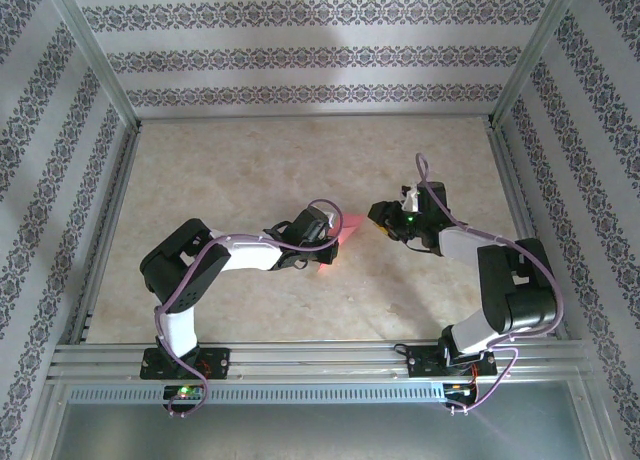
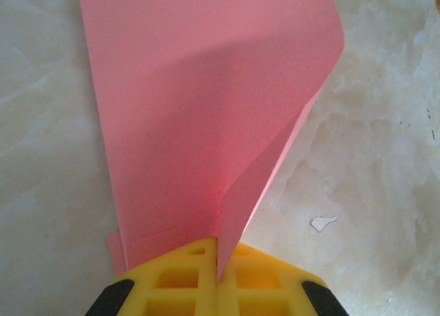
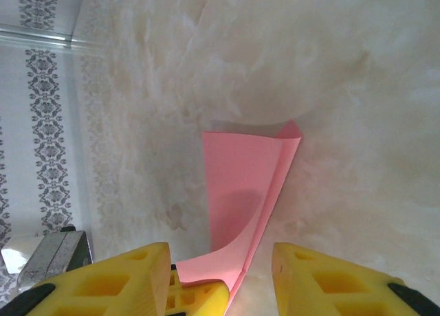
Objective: Fold a paper plane with a square sheet of paper (pick it up from the middle)
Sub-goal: Fold the wing for the fifth time at the center of the table.
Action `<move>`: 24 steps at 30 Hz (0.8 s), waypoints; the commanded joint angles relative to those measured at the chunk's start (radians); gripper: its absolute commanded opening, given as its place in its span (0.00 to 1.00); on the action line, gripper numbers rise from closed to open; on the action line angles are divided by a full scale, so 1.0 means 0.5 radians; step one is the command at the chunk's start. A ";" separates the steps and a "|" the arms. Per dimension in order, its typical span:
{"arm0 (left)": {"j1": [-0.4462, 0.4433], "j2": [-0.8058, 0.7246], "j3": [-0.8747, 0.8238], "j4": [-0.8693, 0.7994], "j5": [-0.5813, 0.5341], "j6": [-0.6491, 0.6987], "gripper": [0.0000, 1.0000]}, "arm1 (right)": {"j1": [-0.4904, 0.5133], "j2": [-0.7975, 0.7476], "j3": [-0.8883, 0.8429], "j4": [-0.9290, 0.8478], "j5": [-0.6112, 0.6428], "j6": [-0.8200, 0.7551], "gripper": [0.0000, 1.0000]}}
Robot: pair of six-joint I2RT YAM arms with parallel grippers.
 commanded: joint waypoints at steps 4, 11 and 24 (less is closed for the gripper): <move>0.032 0.048 0.014 -0.055 0.056 -0.103 0.03 | 0.045 0.084 -0.065 0.245 -0.149 -0.029 0.41; 0.094 0.075 -0.006 -0.072 0.140 -0.221 0.03 | 0.103 0.108 -0.113 0.287 -0.182 -0.156 0.37; 0.183 0.098 0.049 -0.206 0.309 -0.316 0.04 | 0.278 0.064 -0.161 0.303 -0.067 -0.280 0.24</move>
